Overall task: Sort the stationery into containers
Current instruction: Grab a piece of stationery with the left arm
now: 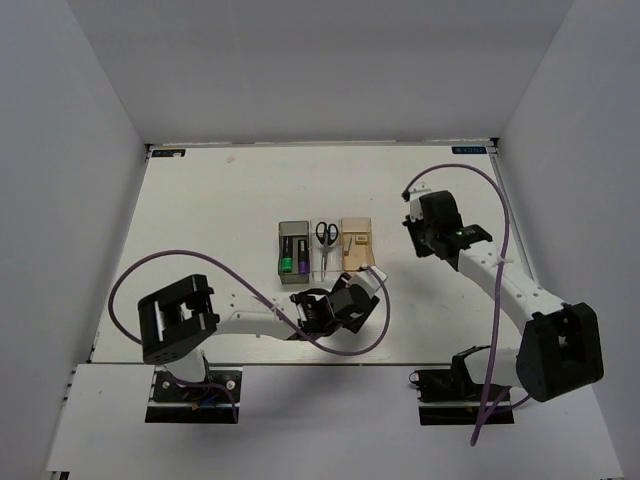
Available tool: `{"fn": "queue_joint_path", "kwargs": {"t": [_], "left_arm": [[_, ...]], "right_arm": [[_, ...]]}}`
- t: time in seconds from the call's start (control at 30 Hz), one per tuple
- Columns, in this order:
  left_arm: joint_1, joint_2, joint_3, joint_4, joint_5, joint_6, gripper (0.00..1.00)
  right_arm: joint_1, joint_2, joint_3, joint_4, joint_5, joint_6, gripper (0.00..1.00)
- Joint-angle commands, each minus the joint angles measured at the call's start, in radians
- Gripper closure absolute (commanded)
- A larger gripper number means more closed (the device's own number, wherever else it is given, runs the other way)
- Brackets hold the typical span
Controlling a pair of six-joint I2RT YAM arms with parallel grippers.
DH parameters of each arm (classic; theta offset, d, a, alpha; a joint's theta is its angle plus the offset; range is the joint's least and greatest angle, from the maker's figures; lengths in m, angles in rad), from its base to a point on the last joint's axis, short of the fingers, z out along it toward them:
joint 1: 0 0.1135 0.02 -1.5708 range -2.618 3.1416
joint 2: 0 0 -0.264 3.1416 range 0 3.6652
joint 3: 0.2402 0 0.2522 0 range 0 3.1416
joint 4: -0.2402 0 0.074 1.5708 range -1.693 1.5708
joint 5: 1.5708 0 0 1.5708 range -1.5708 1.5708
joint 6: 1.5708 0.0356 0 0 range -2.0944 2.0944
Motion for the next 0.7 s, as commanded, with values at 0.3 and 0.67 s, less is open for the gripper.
{"fn": "queue_joint_path", "kwargs": {"t": [0.3, 0.67], "left_arm": [[0.047, 0.102, 0.061, 0.024, -0.020, 0.024, 0.35], [0.070, 0.170, 0.060, 0.045, 0.072, -0.016, 0.56]], "right_arm": [[-0.114, -0.073, -0.073, -0.020, -0.157, 0.085, 0.84], [-0.189, -0.099, -0.089, -0.011, -0.222, 0.095, 0.84]]}}
